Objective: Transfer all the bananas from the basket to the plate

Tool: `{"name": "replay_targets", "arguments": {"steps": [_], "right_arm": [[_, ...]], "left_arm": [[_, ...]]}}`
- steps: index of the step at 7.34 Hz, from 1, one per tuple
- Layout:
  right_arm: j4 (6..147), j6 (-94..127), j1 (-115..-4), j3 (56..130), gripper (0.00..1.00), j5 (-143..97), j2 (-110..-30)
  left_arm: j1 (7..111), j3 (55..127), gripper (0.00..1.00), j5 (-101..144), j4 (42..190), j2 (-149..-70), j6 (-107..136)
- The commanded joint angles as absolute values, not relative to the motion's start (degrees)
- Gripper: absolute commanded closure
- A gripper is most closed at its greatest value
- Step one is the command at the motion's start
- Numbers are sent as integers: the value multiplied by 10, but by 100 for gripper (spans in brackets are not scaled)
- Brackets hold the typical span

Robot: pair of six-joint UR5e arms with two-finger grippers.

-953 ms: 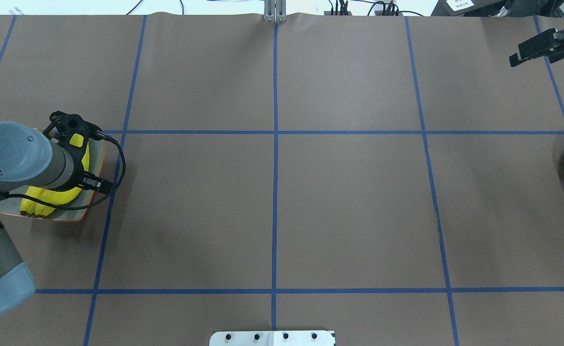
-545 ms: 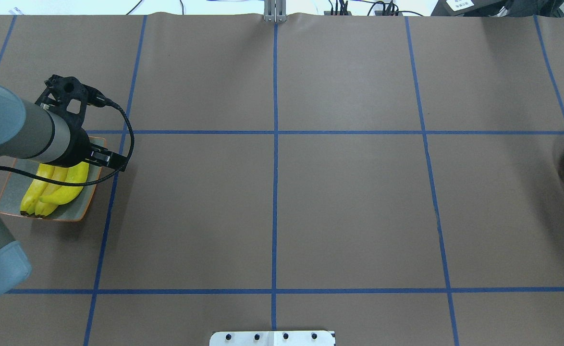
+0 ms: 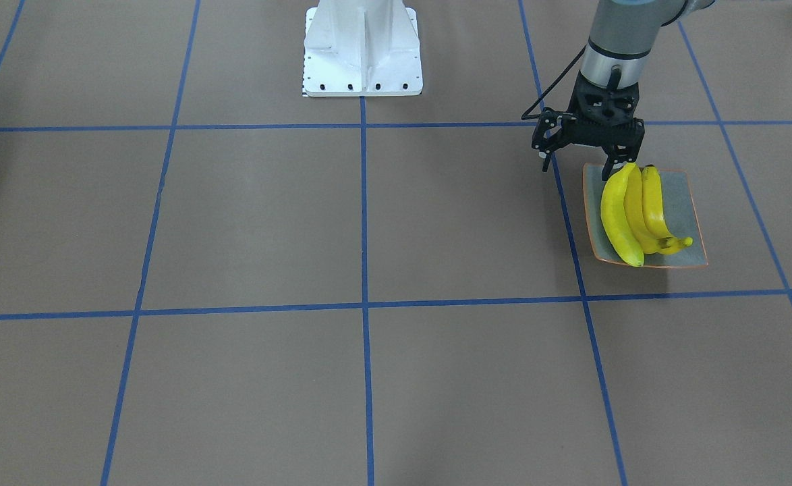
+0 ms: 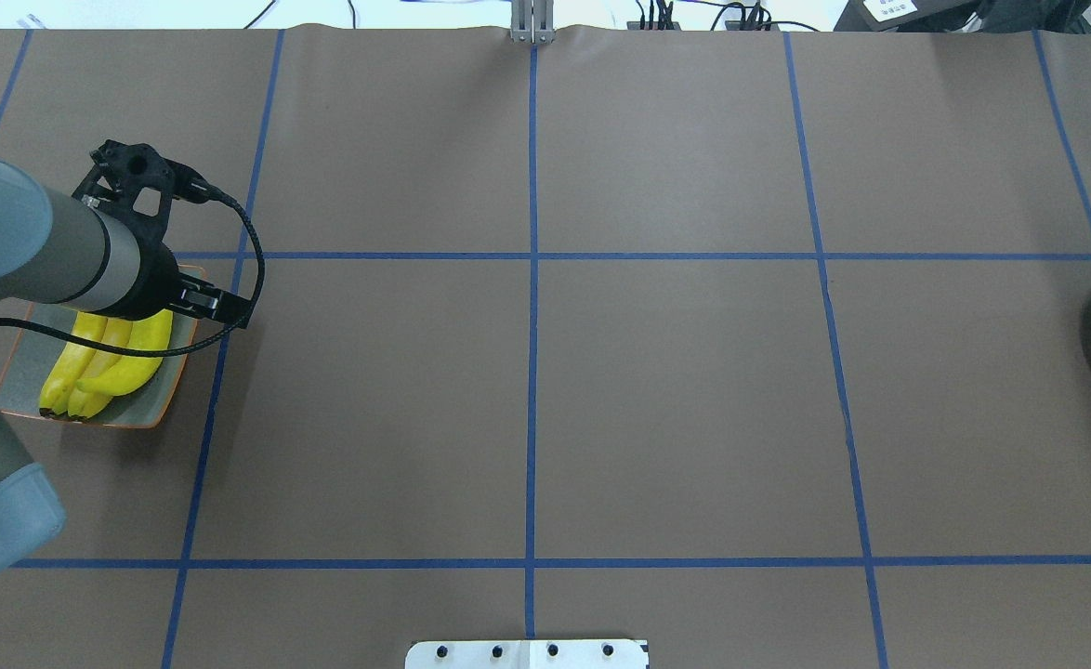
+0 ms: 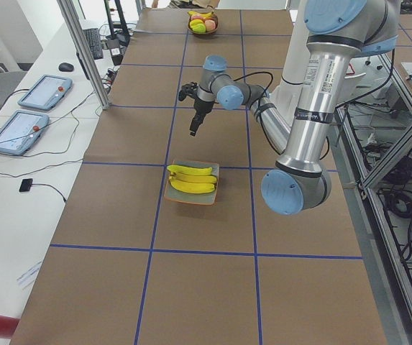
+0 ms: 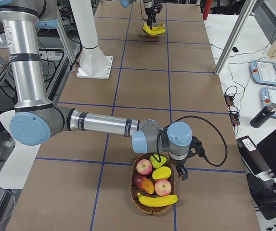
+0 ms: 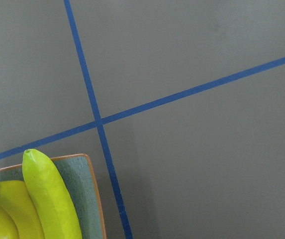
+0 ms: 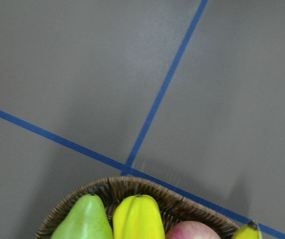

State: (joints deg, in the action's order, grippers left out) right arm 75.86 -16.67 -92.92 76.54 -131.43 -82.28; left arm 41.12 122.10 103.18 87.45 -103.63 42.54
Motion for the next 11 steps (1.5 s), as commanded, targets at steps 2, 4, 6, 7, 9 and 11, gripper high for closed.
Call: {"name": "replay_targets", "arguments": {"steps": [2,4,6,7,9,11], "right_arm": [[608,-54,-932,668,1,-1257,-817],[529,29,-932,643,2,-1253,-840],[412,128,-928,596,2,-1213,-849],[406,134,-922,587,2,-1204,-849],[391,168,-899,587,3,-1203,-849],[378,198,-869,584,3,-1169,-849]], "left_arm": [[410,1223,0,1032,875,-1037,425],[410,1223,0,1032,875,-1037,426],[410,1223,0,1032,875,-1037,426],[410,1223,0,1032,875,-1037,426],[408,1221,0,1032,875,-1037,426],[407,1221,0,1032,875,-1038,426]]}}
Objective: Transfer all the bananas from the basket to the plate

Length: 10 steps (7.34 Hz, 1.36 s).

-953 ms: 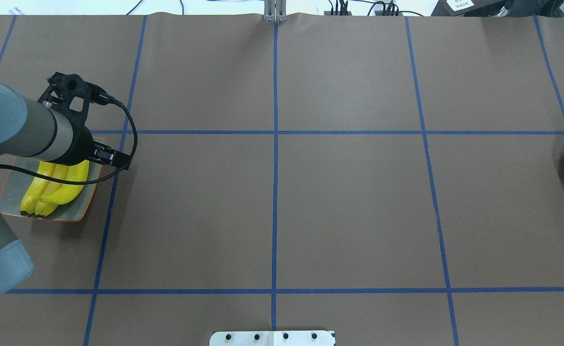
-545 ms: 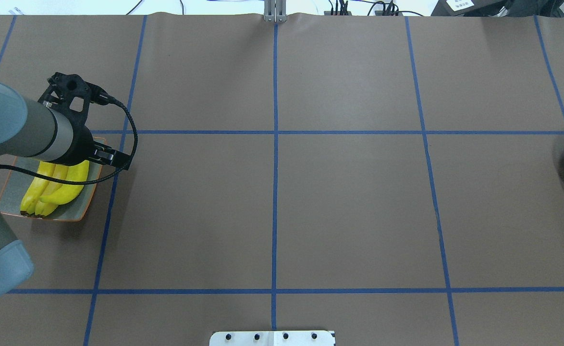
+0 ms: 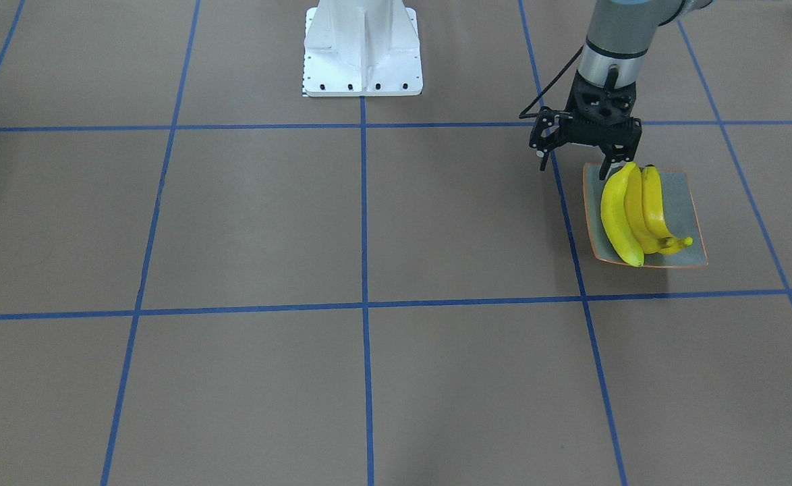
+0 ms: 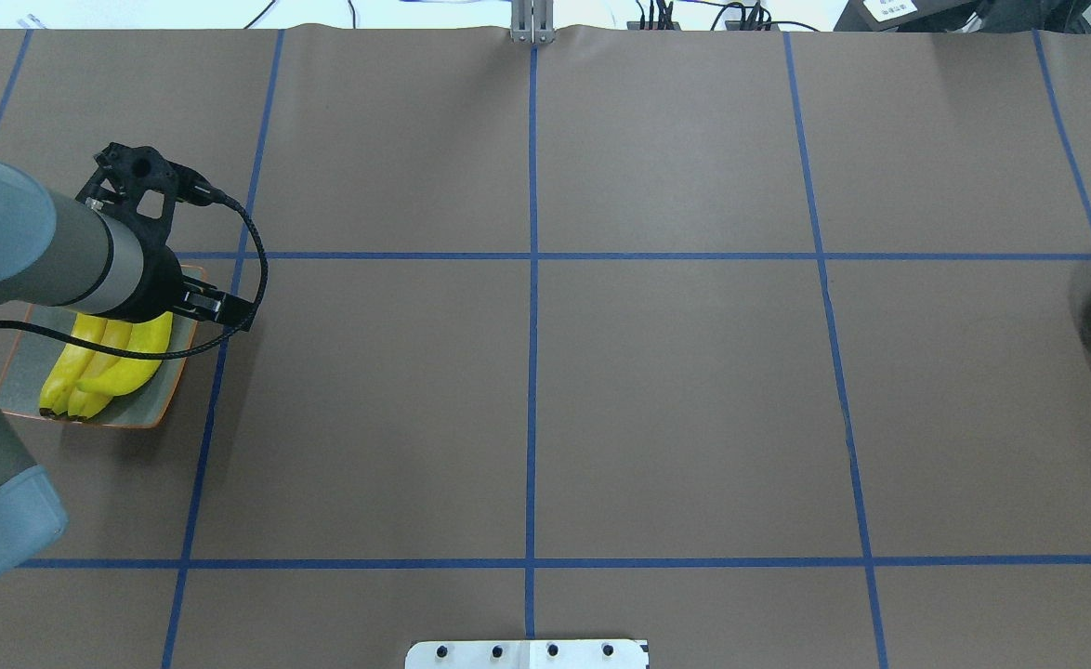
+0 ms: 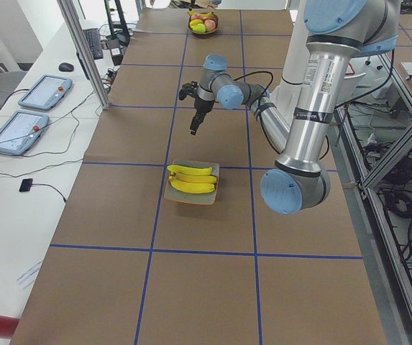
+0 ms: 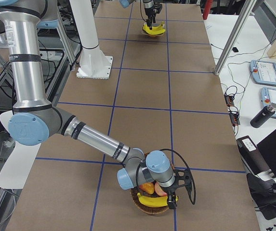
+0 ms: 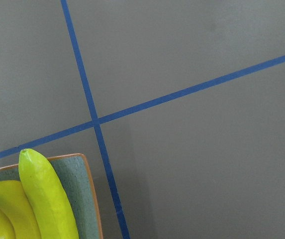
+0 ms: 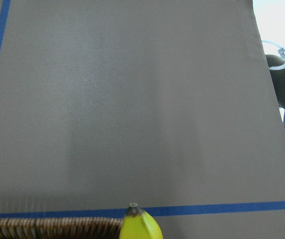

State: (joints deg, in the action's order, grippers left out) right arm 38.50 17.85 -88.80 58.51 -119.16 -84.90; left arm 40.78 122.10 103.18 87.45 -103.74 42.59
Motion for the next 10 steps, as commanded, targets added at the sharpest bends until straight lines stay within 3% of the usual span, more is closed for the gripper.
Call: {"name": "replay_targets", "arguments": {"steps": [1,5,8,10], "right_arm": [[377,200,-863,575,4,-1150,-849],[377,204,-835,563,8,-1100,-842],[378,200,-811,563,22,-1074,-847],[378,193,-811,563,22,-1042,-855]], "left_arm": [[407,1219,0,1032,875,-1044,426],[406,1216,0,1032,875,-1053,425],[405,1215,0,1031,875,-1054,425],[405,1204,0,1031,875,-1066,425]]}}
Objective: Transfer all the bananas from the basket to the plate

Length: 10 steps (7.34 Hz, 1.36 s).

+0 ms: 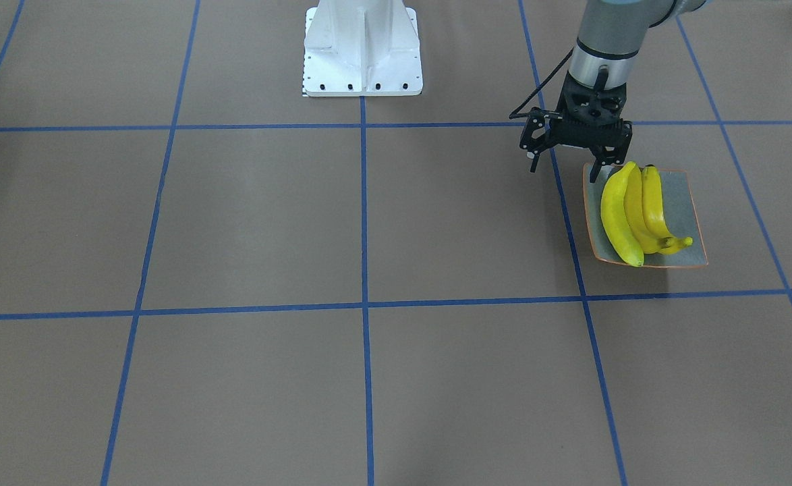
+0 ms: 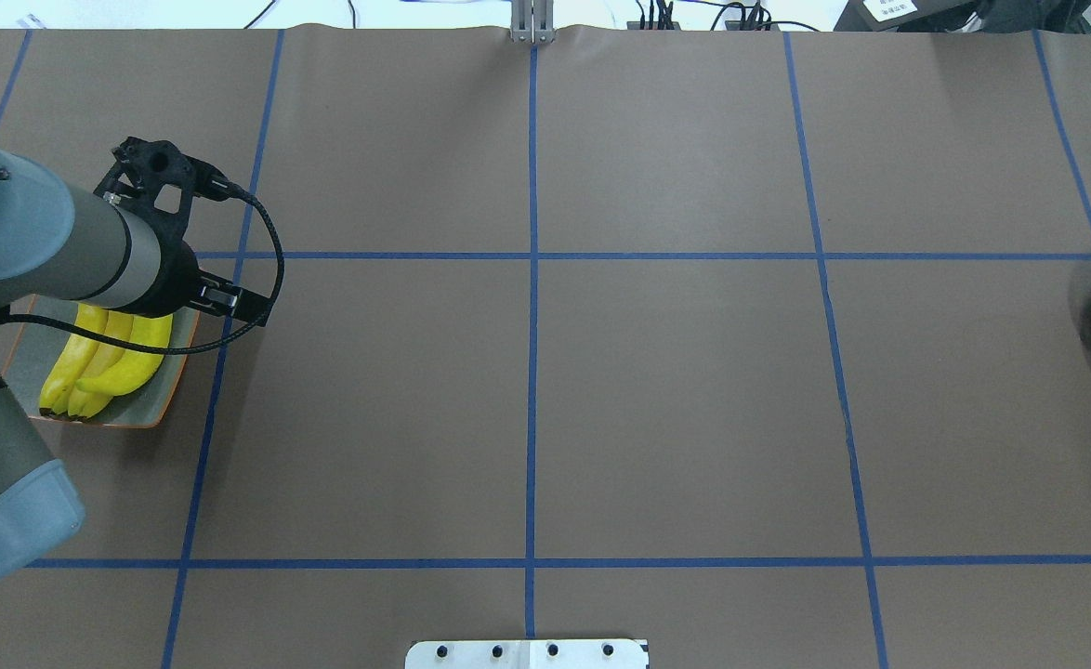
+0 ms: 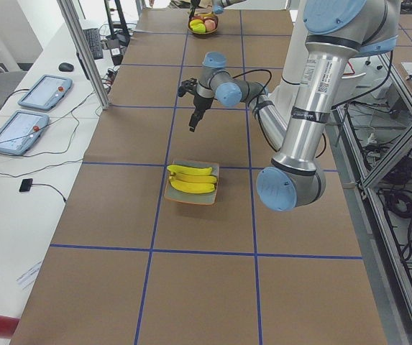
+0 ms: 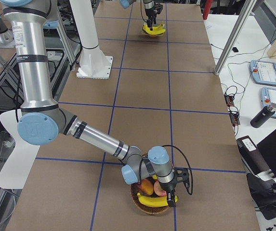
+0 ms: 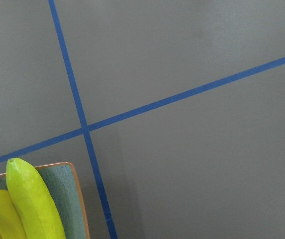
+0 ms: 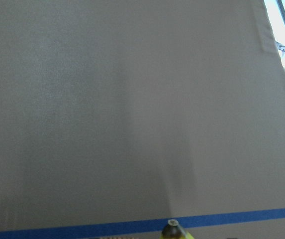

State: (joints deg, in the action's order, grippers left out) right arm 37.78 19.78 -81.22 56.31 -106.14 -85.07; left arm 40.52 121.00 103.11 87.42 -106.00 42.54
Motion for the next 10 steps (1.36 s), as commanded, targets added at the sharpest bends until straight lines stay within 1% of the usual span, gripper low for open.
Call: {"name": "replay_targets", "arguments": {"steps": [1,3,4,5,6,7,8,10], "right_arm": [[378,188,-811,560,22,-1031,-855],[378,189,-810,560,22,-1027,-857],[378,190,-808,560,31,-1027,-857],[379,192,-806,560,55,-1026,-857],[379,193,-804,560,76,-1026,-857],[379,192,-803,561,93,-1026,-857],[379,192,-802,562,100,-1026,-857],[379,189,-803,567,100,-1025,-856]], "left_arm": [[405,1203,0,1031,875,-1066,425],[405,1202,0,1031,874,-1069,425],[405,1202,0,1031,874,-1069,425],[405,1202,0,1031,874,-1069,425],[405,1203,0,1031,875,-1069,425],[405,1203,0,1031,875,-1069,425],[405,1203,0,1031,875,-1069,425],[405,1202,0,1031,875,-1070,426]]}}
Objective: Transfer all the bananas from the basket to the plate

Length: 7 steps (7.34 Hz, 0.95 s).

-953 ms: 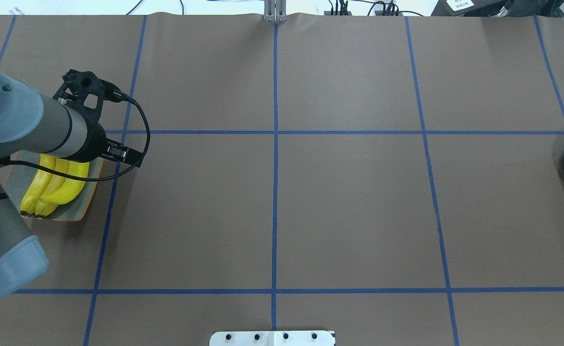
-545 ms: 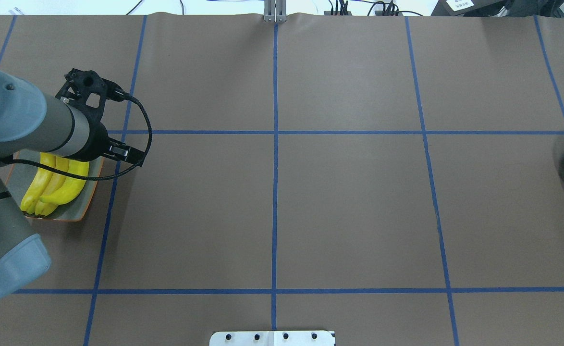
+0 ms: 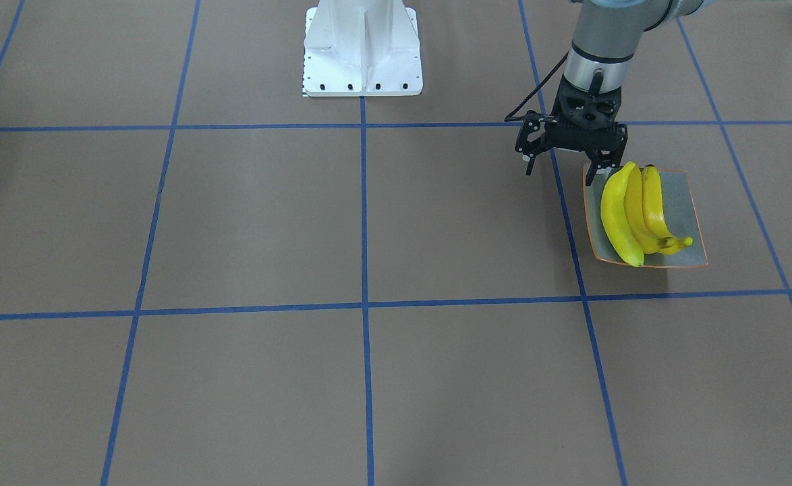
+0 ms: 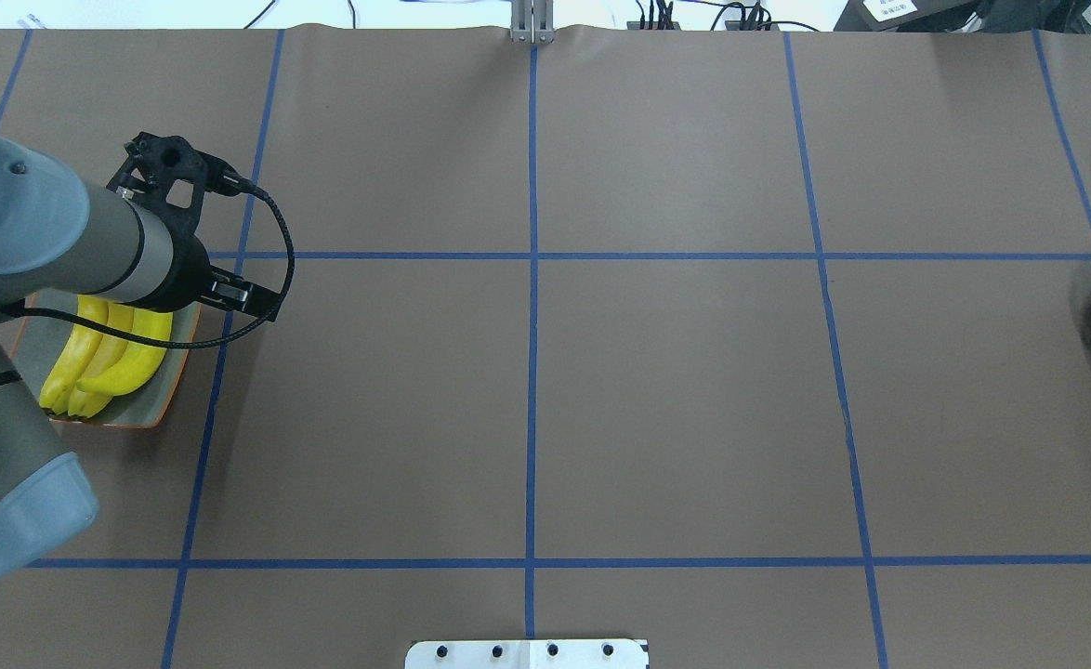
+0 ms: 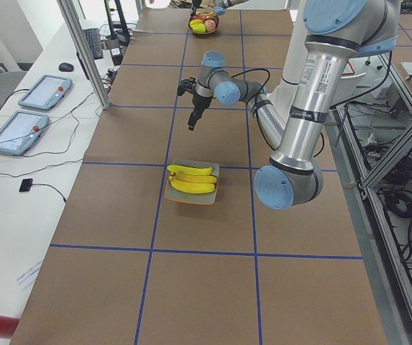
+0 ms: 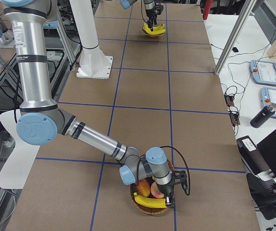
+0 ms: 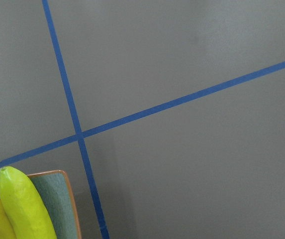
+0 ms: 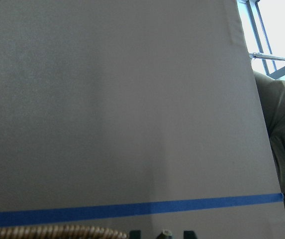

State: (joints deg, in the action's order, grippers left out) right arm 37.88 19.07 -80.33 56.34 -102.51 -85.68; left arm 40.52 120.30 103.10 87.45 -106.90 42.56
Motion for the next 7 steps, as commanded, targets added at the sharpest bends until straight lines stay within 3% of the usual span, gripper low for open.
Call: {"name": "replay_targets", "arguments": {"steps": [1,7], "right_arm": [[379,187,-803,570,100,-1025,-857],[385,134,-818,578,100,-964,-858]], "left_arm": [[405,1202,0,1031,875,-1070,426],[405,1202,0,1031,875,-1069,426]]}}
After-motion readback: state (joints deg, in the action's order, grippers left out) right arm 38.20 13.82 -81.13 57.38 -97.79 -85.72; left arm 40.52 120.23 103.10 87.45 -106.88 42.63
